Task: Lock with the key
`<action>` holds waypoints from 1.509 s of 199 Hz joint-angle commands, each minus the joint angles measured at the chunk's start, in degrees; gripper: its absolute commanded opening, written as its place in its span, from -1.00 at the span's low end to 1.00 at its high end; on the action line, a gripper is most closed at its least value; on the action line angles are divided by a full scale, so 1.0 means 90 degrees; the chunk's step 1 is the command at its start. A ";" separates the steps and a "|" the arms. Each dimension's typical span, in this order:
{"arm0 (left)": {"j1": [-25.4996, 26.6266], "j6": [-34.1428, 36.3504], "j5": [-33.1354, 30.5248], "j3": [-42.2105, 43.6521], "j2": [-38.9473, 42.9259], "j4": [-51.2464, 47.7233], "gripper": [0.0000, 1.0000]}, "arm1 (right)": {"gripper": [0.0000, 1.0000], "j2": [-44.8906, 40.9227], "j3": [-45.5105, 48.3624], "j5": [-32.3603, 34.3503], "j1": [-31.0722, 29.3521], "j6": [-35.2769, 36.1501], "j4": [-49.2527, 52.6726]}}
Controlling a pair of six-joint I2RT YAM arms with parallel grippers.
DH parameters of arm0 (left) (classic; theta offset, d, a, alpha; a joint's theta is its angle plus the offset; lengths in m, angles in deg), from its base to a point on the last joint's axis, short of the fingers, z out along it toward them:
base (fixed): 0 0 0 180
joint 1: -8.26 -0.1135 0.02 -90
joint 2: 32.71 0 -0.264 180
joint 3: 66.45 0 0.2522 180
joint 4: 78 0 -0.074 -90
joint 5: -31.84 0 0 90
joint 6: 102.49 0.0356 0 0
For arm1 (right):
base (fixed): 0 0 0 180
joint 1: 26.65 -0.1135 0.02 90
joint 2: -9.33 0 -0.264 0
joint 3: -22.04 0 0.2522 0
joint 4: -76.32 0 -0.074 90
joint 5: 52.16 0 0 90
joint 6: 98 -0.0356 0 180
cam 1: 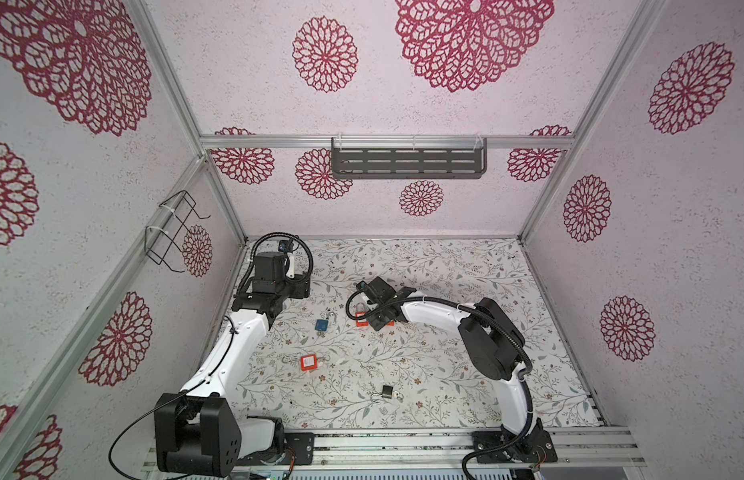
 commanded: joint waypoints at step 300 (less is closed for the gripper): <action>0.0737 -0.0590 0.1779 0.0011 0.0145 -0.0726 0.77 | -0.29 -0.4874 0.4210 -0.1057 -0.1315 0.2082 0.0681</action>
